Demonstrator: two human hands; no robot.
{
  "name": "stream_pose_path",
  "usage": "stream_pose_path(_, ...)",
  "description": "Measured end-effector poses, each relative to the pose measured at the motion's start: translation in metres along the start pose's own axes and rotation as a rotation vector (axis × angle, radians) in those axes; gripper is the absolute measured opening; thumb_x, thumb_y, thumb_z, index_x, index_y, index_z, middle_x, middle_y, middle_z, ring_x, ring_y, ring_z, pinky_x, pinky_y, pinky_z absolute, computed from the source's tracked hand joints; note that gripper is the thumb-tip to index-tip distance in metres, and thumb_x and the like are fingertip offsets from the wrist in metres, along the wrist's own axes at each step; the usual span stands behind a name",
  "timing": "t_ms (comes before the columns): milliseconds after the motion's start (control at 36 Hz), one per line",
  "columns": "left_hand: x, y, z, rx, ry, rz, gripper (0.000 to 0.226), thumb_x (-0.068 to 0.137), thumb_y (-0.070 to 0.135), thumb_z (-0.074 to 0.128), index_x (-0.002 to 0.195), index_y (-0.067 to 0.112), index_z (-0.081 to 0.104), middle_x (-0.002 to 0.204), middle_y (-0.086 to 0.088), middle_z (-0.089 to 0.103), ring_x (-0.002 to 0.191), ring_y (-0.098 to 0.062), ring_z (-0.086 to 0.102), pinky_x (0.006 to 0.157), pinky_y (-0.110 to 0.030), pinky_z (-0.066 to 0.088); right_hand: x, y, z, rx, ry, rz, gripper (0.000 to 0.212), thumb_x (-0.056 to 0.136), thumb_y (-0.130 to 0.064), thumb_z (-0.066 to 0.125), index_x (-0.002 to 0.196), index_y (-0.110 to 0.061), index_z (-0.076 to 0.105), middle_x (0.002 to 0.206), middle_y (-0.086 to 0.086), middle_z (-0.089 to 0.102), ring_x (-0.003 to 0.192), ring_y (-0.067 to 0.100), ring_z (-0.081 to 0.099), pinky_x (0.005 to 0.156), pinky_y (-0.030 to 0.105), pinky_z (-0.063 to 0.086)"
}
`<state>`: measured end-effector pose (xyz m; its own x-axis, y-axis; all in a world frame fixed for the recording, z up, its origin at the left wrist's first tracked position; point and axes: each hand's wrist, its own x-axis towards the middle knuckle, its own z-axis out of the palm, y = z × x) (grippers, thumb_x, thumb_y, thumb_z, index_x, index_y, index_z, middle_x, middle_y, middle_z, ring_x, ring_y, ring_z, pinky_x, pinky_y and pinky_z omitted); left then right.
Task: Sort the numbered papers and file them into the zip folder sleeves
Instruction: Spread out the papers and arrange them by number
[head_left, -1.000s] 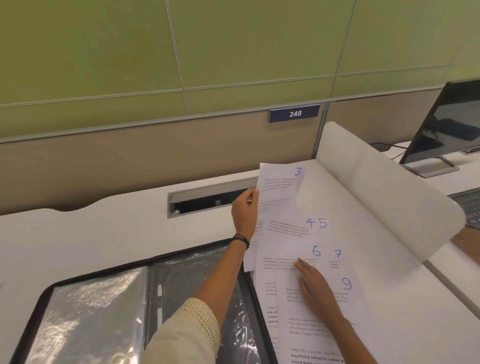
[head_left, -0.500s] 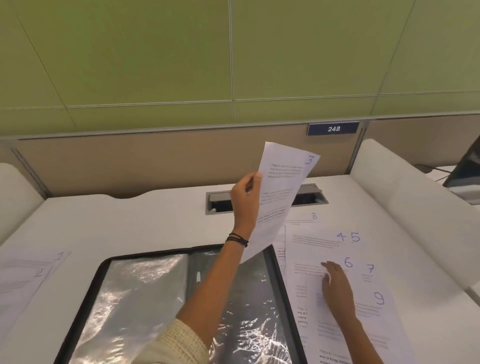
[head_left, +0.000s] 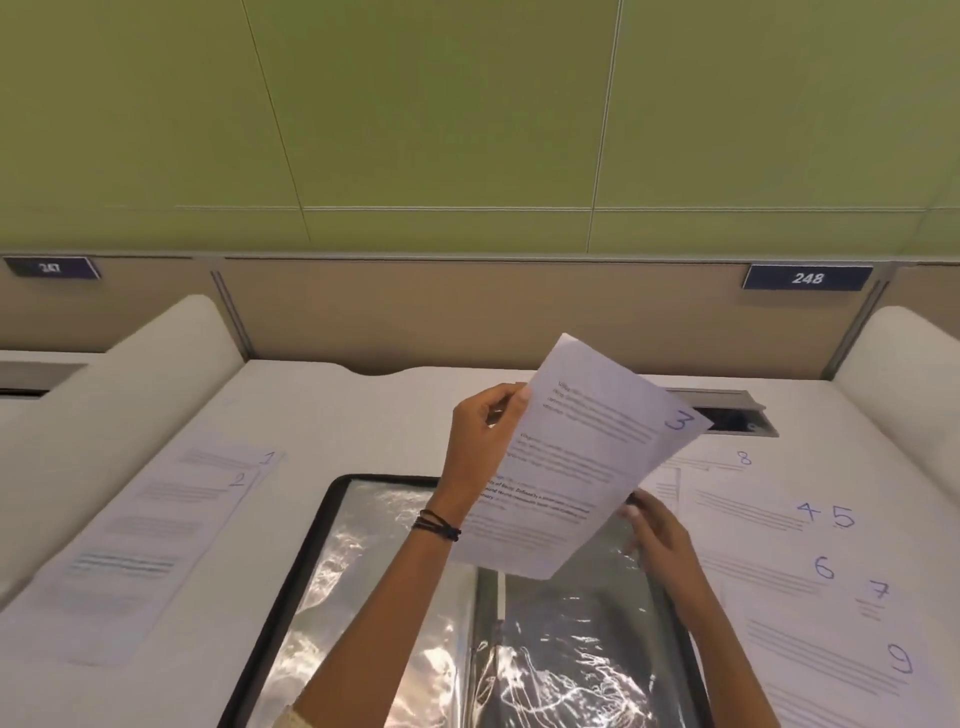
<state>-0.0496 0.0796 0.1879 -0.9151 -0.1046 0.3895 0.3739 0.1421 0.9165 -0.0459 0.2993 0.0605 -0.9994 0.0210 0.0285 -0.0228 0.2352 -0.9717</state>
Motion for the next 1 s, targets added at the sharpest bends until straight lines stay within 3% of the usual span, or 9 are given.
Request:
stream_pose_path(111,-0.01,-0.003,-0.027,0.034,0.037,-0.012,0.021,0.093,0.035,0.053,0.086,0.024,0.069,0.081,0.003,0.07,0.071,-0.014,0.062,0.062,-0.029,0.047,-0.006,-0.008,0.024,0.042,-0.023,-0.063,0.015,0.091,-0.012,0.058,0.104,-0.013,0.065,0.066,-0.007,0.064,0.052,0.005,0.055,0.047,0.012,0.041)
stream_pose_path(167,-0.014,-0.006,-0.041,0.033,0.064,-0.029,0.021,0.094,0.033,0.052,0.088,0.023,0.069,0.084,0.003,0.07,0.074,-0.014,0.063,0.063,-0.028,0.049,-0.01,-0.011,0.034,0.082,-0.046,-0.083,0.008,0.09,-0.008,0.06,0.091,-0.011,0.068,0.058,-0.006,0.059,0.051,0.005,0.05,0.049,0.012,0.04)
stream_pose_path(361,-0.028,-0.016,-0.088,0.044,0.162,-0.056,0.017,0.096,0.028,0.051,0.09,0.026,0.068,0.083,0.009,0.07,0.072,-0.008,0.063,0.061,-0.022,0.048,-0.013,-0.021,0.066,0.1,-0.092,-0.102,0.008,0.086,-0.014,0.063,0.089,-0.012,0.071,0.068,-0.001,0.068,0.053,0.009,0.051,0.051,0.017,0.045)
stream_pose_path(472,-0.033,-0.033,-0.118,0.128,0.217,-0.087,0.018,0.095,0.031,0.054,0.108,0.036,0.064,0.112,0.019,0.065,0.107,-0.001,0.058,0.086,-0.021,0.048,-0.011,-0.029,0.084,0.095,-0.071,-0.097,0.008,0.088,-0.011,0.063,0.084,-0.009,0.069,0.055,-0.006,0.061,0.047,0.002,0.046,0.046,0.012,0.039)
stream_pose_path(556,-0.044,-0.057,-0.14,0.263,0.322,-0.09,0.032,0.094,0.027,0.055,0.124,0.038,0.053,0.136,0.016,0.05,0.129,-0.004,0.041,0.106,-0.027,0.034,-0.007,-0.033,0.098,0.093,-0.042,-0.063,0.011,0.088,-0.011,0.062,0.08,-0.007,0.068,0.05,-0.006,0.057,0.044,0.001,0.043,0.044,0.011,0.036)
stream_pose_path(722,-0.096,-0.091,-0.154,0.218,0.428,-0.398,0.073,0.089,0.028,0.061,0.149,0.027,0.018,0.156,0.006,0.015,0.144,-0.013,0.013,0.116,-0.038,0.019,-0.003,-0.035,0.117,0.16,0.043,0.023,0.012,0.09,-0.014,0.061,0.08,-0.01,0.067,0.061,0.012,0.055,0.05,0.012,0.043,0.049,0.023,0.036)
stream_pose_path(806,-0.116,-0.105,-0.16,-0.002,0.373,-0.584,0.079,0.089,0.028,0.062,0.15,0.028,0.012,0.149,0.009,0.029,0.138,-0.014,0.031,0.11,-0.036,0.033,-0.002,-0.034,0.129,0.173,0.076,0.059,0.013,0.091,-0.014,0.06,0.083,-0.006,0.066,0.059,0.009,0.053,0.042,0.003,0.042,0.042,0.015,0.036)
stream_pose_path(889,-0.124,-0.113,-0.164,-0.149,0.273,-0.709,0.065,0.093,0.028,0.057,0.148,0.023,0.024,0.121,0.003,0.061,0.105,-0.016,0.065,0.082,-0.028,0.053,-0.004,-0.033,0.142,0.196,0.085,0.084,0.013,0.091,-0.012,0.059,0.082,-0.004,0.065,0.054,0.007,0.051,0.038,0.002,0.041,0.039,0.014,0.035)
stream_pose_path(1000,-0.124,-0.113,-0.172,-0.182,0.28,-0.725,0.048,0.094,0.021,0.057,0.139,0.02,0.04,0.104,-0.008,0.069,0.083,-0.02,0.071,0.064,-0.03,0.057,-0.009,-0.032,0.16,0.247,0.056,0.121,0.011,0.091,-0.008,0.058,0.083,-0.003,0.063,0.054,0.005,0.05,0.038,0.004,0.041,0.036,0.015,0.035)
